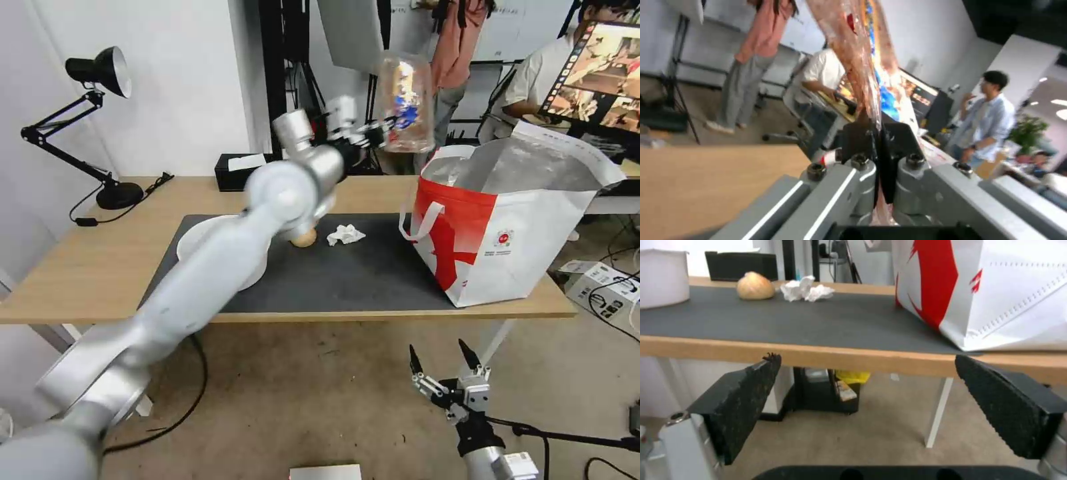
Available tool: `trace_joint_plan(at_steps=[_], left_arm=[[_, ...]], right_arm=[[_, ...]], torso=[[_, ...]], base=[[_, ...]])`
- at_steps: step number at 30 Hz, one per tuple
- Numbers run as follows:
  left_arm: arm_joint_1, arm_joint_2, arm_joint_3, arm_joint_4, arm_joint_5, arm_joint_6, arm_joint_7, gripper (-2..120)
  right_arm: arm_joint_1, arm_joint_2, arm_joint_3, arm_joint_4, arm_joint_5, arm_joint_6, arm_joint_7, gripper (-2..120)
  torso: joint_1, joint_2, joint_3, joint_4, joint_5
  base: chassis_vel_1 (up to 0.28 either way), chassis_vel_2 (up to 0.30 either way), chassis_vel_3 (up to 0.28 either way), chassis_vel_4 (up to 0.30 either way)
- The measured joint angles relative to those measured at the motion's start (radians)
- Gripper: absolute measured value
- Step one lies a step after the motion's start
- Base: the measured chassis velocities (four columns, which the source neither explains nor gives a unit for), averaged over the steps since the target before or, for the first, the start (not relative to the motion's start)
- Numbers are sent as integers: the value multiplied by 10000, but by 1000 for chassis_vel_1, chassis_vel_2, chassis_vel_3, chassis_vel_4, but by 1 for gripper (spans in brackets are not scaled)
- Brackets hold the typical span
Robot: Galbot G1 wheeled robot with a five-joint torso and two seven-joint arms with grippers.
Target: Pick up the trash from the table and place it into the takeout bag.
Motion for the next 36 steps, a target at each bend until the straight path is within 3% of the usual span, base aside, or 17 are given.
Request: trace_joint_plan(at_steps=[3,4,6,10,23,36], left_arm=[[-290,-914,611,970,1584,-512,141,0],[-290,-914,611,970,1584,-512,141,0],[-366,-1373,1051,1529,2883,-694,434,0],[-361,-1596,1501,1706,3767,-723,721,0],[-212,-1608,2251,1917,4408,-450,1064,0],[-304,-1466,2306,1628,3938,-368,1185,47]], right_arm=[[-18,61,-17,-103,-42,16,-3,100],[-18,61,-17,-103,-42,16,-3,100],[-13,81,-19,-143,-43,30,0,100],[13,81,-19,-161,-36,35,5,100],[68,-318,-156,-133,541,-6,11,100],[177,-257,-285,-318,488,-79,6,100]], torso=[[0,0,0,0,-1],[0,0,0,0,-1],[-1,0,-1,-3,1],[0,0,0,0,-1],[-1,0,-1,3,-4],[0,1,-1,1,-3]], base=[[0,0,0,0],[0,0,0,0],[0,0,0,0],[0,0,0,0],[0,0,0,0],[0,0,0,0]])
